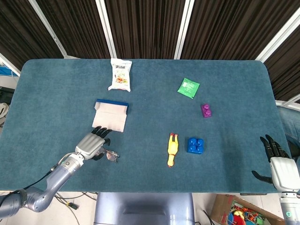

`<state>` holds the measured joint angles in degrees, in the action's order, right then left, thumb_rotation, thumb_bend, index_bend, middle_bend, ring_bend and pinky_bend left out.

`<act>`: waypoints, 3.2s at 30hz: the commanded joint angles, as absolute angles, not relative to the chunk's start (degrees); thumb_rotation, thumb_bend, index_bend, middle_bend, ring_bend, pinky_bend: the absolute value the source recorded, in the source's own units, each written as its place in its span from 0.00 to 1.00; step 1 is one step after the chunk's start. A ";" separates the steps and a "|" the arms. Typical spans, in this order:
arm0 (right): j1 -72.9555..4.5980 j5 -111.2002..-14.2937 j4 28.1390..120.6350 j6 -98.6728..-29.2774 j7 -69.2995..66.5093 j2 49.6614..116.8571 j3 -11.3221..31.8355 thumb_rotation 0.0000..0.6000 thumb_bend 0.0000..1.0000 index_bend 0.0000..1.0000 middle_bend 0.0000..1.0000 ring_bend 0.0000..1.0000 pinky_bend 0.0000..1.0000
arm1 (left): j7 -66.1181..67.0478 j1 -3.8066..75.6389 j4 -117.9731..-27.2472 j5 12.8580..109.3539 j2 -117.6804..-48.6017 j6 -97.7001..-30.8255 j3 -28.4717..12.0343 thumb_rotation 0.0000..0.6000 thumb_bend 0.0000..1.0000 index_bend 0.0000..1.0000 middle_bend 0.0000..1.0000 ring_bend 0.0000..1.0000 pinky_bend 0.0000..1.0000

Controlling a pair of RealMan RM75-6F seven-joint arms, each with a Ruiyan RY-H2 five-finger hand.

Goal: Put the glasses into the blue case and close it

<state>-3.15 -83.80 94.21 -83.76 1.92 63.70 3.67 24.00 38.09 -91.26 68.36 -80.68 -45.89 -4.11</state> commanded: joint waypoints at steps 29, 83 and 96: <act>-3.18 -83.47 93.86 -83.88 2.31 63.89 3.86 1.00 0.17 0.00 0.00 0.12 0.27 | 23.30 40.65 -85.12 67.41 -85.97 -46.56 -2.71 1.00 0.34 0.52 0.09 0.00 0.00; -3.06 -82.32 94.93 -83.24 1.44 63.40 3.99 1.00 0.17 0.00 0.00 0.12 0.27 | 30.35 50.76 -74.23 44.85 -89.05 -43.99 -11.89 1.00 0.49 0.58 0.13 0.00 0.00; -2.86 -82.33 95.54 -82.76 0.26 62.98 3.53 1.00 0.17 0.00 0.00 0.12 0.27 | 32.00 55.69 -63.02 40.07 -96.81 -43.20 -13.01 1.00 0.49 0.58 0.13 0.00 0.00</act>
<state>-2.87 -82.35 95.52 -82.79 0.31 63.01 3.54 31.68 54.91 -64.37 40.77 -95.68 -43.42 -12.78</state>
